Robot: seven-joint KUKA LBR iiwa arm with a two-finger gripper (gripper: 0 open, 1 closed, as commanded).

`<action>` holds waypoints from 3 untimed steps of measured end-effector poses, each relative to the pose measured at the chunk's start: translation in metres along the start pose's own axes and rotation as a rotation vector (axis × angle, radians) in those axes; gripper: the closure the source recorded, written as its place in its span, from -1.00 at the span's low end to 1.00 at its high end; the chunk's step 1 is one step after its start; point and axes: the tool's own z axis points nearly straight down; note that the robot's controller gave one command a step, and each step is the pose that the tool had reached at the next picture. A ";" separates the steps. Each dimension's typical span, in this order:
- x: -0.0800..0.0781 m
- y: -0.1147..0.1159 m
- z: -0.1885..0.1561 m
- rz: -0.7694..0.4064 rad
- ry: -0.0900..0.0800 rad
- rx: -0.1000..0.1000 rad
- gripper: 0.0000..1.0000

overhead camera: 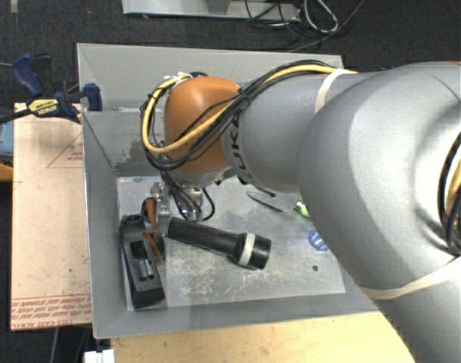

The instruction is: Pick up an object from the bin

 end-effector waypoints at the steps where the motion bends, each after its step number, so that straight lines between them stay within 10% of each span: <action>1: 0.001 0.000 0.007 0.011 -0.004 -0.002 1.00; 2: -0.029 0.014 -0.038 -0.409 -0.007 -0.001 1.00; 3: -0.014 0.004 -0.013 -0.243 -0.001 -0.001 1.00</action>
Offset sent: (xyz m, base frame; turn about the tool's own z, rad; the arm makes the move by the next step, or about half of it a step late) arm 0.0426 0.0203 0.0612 -0.5246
